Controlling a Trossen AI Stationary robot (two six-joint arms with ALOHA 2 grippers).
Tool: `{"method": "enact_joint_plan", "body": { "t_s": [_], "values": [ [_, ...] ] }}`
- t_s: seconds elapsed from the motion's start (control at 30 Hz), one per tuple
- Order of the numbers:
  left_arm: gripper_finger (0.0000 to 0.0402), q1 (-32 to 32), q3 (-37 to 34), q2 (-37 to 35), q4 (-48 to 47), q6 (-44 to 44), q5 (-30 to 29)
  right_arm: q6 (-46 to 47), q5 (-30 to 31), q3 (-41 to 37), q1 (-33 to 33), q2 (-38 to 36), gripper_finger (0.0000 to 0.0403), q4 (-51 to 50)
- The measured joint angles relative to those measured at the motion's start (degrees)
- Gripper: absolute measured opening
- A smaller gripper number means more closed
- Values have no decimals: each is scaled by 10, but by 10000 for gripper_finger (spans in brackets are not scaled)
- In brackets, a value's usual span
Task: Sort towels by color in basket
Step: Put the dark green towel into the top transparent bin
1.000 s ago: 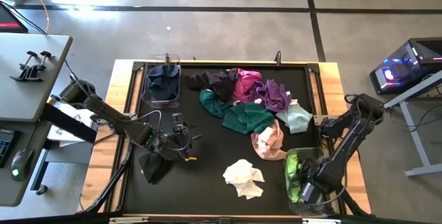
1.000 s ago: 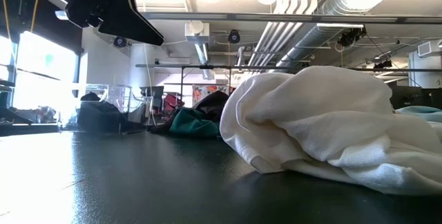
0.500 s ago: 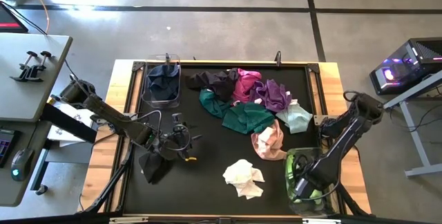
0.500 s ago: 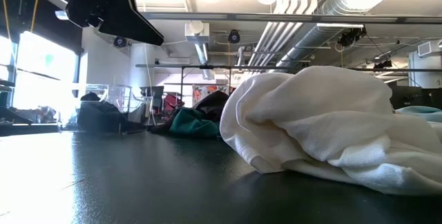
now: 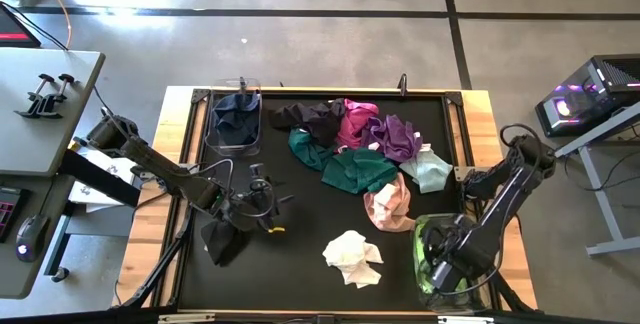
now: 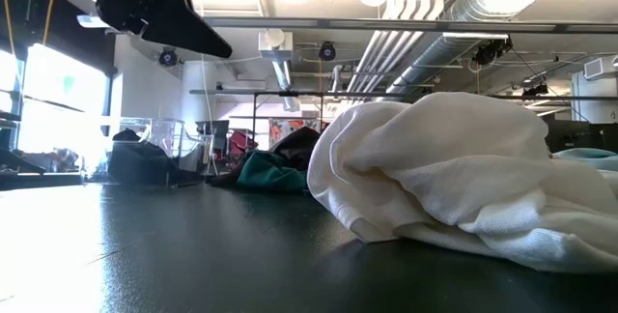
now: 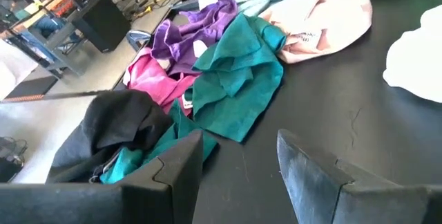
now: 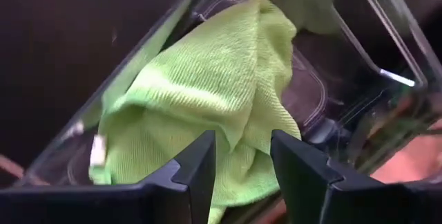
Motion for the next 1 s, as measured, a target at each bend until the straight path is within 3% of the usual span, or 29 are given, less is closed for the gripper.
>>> {"method": "enact_joint_plan", "body": {
  "t_s": [0.1, 0.2, 0.3, 0.5, 0.6, 0.77, 1.0],
  "values": [
    [175, 1, 0, 0, 11, 2, 0, -37, 30, 24, 0, 0, 138, -11],
    [175, 5, 0, 0, 18, 6, 0, -70, 148, 43, 0, -1, 138, 0],
    [175, 15, 0, 0, 21, 6, 0, -152, 245, 41, -6, -3, 138, 78],
    [175, 31, 0, 0, 36, 6, 0, -339, 335, 22, -51, -5, 138, 207],
    [175, 35, 0, 0, 39, 6, 0, -434, 334, 3, -86, -6, 138, 278],
    [175, 37, 0, 0, 43, 6, 0, -540, 244, -66, -159, -12, 138, 378],
    [175, 37, 0, 0, 43, 6, 0, -730, 130, -199, -281, -15, 138, 780]
  ]
}}
